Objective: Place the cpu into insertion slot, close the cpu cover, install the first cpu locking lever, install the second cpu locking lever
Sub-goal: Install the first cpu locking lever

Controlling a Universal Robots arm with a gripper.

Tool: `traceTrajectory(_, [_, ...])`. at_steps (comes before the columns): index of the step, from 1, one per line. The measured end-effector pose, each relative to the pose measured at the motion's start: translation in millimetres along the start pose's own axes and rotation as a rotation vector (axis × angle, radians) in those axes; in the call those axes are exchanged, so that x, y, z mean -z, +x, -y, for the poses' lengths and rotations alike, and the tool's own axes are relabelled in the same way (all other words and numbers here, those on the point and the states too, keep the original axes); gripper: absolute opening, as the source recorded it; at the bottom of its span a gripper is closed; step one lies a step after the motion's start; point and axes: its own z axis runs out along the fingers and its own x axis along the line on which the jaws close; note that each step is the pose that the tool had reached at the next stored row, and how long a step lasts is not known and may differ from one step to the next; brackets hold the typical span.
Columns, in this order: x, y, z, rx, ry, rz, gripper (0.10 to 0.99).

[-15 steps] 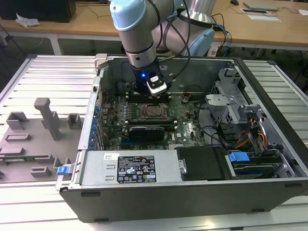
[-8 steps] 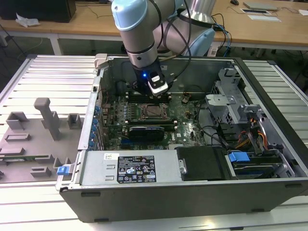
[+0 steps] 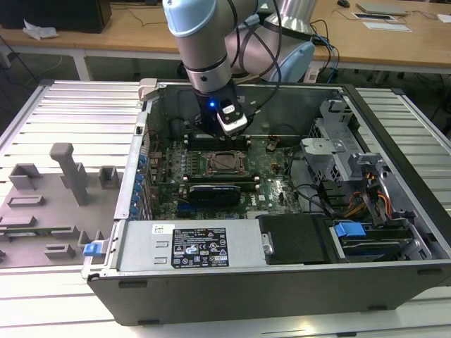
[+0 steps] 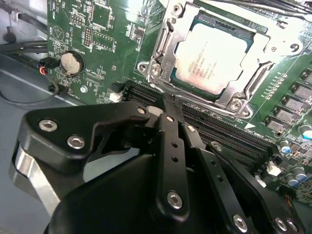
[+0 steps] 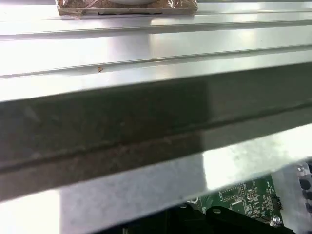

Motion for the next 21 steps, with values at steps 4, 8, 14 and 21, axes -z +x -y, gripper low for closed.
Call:
traceTrajectory(4, [-1.0,-1.8,-0.3,-0.010,0.021,-0.0945,0.106])
traceTrajectory(8, [-1.0,-1.9,-0.3,-0.010,0.021,-0.0951,0.106])
traceTrajectory(14, [5.1,-4.1,-1.5,-0.009,0.024,-0.0970,0.106])
traceTrajectory(21, [4.6,-9.6,4.1,-0.011,0.059,-0.1589,0.106])
